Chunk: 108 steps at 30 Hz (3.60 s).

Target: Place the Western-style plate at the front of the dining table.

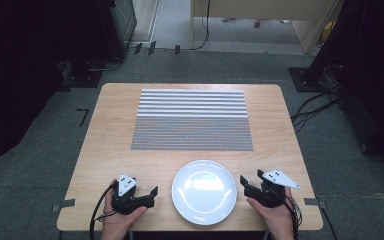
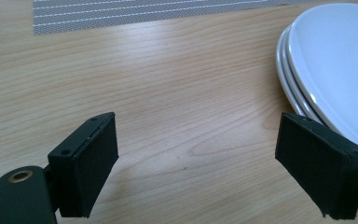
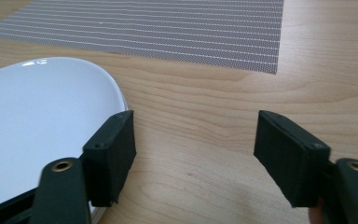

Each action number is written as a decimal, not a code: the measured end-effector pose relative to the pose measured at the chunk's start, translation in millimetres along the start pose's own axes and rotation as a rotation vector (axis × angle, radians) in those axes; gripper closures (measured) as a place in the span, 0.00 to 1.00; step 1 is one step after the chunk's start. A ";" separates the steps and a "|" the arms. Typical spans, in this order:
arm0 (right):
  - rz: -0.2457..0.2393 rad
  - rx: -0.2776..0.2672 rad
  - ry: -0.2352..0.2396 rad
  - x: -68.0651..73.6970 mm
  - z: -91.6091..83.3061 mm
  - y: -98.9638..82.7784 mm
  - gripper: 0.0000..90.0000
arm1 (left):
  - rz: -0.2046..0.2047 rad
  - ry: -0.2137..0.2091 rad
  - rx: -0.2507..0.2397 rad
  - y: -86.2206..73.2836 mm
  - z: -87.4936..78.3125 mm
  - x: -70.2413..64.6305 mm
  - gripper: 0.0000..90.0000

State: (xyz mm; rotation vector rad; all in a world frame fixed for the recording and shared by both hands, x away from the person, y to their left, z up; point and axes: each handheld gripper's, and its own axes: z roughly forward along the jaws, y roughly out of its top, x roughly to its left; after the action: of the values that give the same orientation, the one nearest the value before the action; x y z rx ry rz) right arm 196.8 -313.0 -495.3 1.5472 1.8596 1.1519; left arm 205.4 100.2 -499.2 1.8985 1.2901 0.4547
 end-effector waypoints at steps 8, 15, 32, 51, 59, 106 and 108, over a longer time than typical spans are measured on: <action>0.020 -0.009 0.049 4.4 -0.6 -1.0 0.57 | -0.023 -0.048 -0.002 0.3 2.2 -6.2 0.16; 0.061 0.018 0.100 6.2 1.1 -4.0 0.65 | -0.041 -0.090 -0.004 -0.9 3.6 -10.5 0.26; 0.182 0.165 0.217 10.4 5.8 -4.5 0.89 | -0.008 -0.210 0.036 -4.0 7.8 -23.3 0.53; 0.265 0.151 0.172 1.0 12.2 -8.5 0.88 | 0.006 -0.194 0.095 -6.6 16.1 -24.5 0.64; 0.301 0.097 0.223 0.8 5.3 -4.3 0.88 | 0.002 -0.210 0.095 -6.9 16.1 -23.6 0.64; 0.555 0.165 0.361 4.1 23.9 -12.6 0.94 | -0.068 -0.279 0.107 -6.3 18.4 -19.3 0.71; 0.629 0.173 0.388 -1.4 25.2 -14.3 0.96 | -0.086 -0.307 0.112 -5.9 18.4 -16.7 0.66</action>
State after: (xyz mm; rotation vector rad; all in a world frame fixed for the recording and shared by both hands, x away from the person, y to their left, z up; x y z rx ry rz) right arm 208.7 -306.8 -521.0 2.2358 1.7810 1.6967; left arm 206.9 79.0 -513.2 1.9067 1.2050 0.0429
